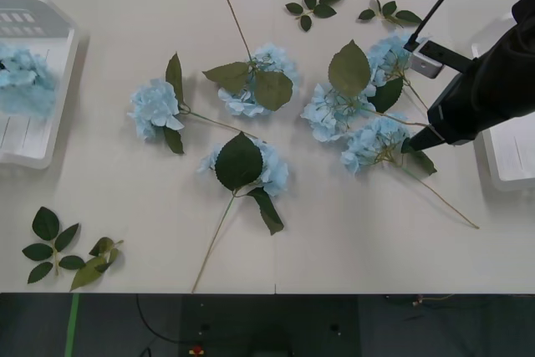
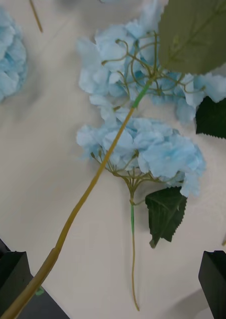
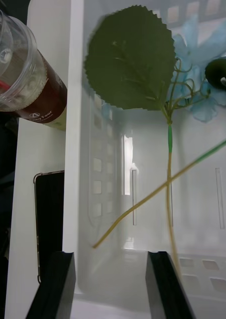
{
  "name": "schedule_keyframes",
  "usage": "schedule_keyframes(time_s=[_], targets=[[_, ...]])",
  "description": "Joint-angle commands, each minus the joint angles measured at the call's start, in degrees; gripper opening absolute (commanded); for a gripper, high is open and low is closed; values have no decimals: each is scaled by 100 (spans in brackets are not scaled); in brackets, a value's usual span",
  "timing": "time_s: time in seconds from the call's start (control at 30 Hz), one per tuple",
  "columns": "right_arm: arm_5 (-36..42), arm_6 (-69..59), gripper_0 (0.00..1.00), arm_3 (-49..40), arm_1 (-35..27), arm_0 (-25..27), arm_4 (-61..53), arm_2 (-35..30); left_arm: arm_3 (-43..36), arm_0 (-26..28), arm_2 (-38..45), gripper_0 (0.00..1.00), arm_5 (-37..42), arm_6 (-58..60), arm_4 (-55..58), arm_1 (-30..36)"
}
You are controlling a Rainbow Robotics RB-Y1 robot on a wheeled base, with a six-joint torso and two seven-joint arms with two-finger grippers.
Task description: Place the red flowers into the right box and the blue flowers into the left box. If a person shows an open palm, hand one flower to the person first, then continue sorting.
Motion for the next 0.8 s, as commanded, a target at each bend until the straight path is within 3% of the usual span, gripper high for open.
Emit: schedule_keyframes(time_s=[0.03, 0.13, 0.27, 0.43, 0.57, 0.8], targets=[[141, -21, 100, -29, -292, 177, 461, -176, 42, -226, 67, 87, -77, -234, 533, 359], [150, 22, 100, 68, -292, 238, 619, -88, 42, -182, 67, 100, -77, -392, 1227, 359], [150, -13, 100, 68, -310, 264, 531, -123, 33, -59, 67, 100, -77, -832, 2370, 359], [466, 75, 100, 15, -319, 264, -269, -1020, -64, 125, 357, 100, 415, -1069, 3512, 359], [871, 154, 100, -134, -319, 264, -761, -1600, -521, 363, 805, 100, 802, -840, 3398, 359], [1864, 620, 100, -152, -389, 537, -954, -2496, -2173, 846, 1297, 100, 1259, 1286, 2361, 25]])
